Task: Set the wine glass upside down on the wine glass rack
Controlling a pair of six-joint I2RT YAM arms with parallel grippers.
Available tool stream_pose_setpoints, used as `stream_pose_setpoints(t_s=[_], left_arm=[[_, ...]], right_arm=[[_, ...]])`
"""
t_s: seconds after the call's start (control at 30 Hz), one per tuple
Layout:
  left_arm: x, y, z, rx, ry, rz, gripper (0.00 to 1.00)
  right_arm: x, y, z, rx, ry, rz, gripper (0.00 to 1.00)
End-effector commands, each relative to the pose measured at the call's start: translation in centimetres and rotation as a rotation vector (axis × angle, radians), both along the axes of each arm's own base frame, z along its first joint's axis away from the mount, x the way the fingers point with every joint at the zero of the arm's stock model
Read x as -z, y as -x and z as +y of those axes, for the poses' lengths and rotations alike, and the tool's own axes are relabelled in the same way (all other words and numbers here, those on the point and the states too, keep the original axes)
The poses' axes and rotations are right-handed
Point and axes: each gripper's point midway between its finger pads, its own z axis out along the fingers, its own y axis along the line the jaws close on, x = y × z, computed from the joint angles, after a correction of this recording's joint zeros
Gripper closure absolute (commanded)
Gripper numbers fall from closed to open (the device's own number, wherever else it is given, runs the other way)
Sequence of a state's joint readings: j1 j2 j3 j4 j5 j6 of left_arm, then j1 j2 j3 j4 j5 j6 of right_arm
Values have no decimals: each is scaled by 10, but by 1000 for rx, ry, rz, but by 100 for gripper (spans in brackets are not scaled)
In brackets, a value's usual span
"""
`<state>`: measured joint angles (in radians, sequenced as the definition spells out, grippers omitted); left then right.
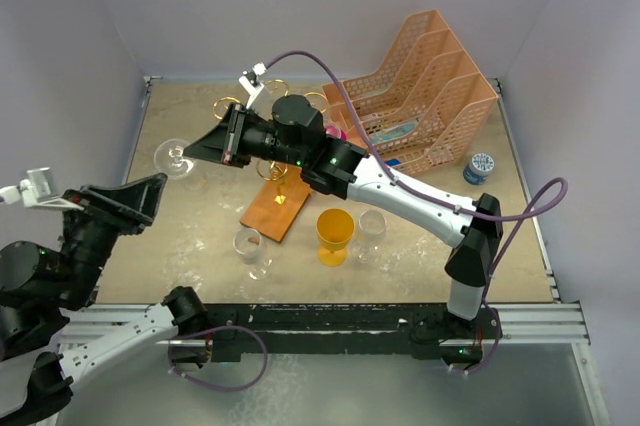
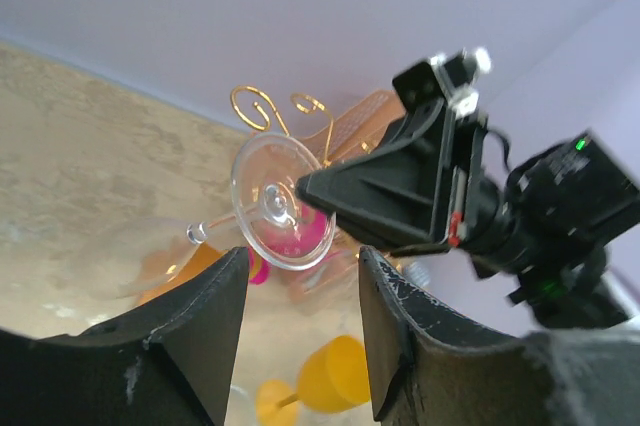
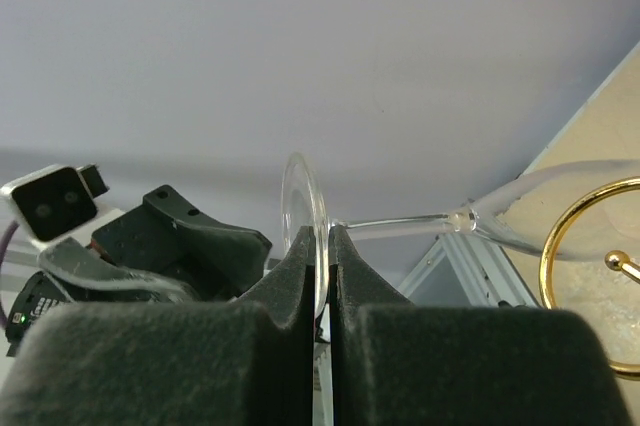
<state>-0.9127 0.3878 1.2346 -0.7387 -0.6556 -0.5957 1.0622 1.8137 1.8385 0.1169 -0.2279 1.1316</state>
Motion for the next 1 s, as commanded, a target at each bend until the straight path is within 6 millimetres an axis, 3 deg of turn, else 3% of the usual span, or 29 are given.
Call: stream_pose_setpoints(t_s=[0.0, 0.2, 0.5, 0.8, 0.97], left_arm=[[-27, 5, 26, -91, 379, 26, 54], [-19, -2, 42, -209, 456, 74, 52], [-15, -19, 12, -186, 414, 107, 51], [-3, -27, -1, -180, 403, 127, 59], [-5, -27, -3, -169, 413, 123, 77]], right_arm=[[-63, 14, -9, -32, -154, -69, 100], [-64, 15, -11, -35, -156, -72, 100], [-62, 24, -14, -71, -157, -69, 100], [-64, 32, -23, -92, -174, -65, 100], [-61, 34, -24, -98, -168, -62, 100]])
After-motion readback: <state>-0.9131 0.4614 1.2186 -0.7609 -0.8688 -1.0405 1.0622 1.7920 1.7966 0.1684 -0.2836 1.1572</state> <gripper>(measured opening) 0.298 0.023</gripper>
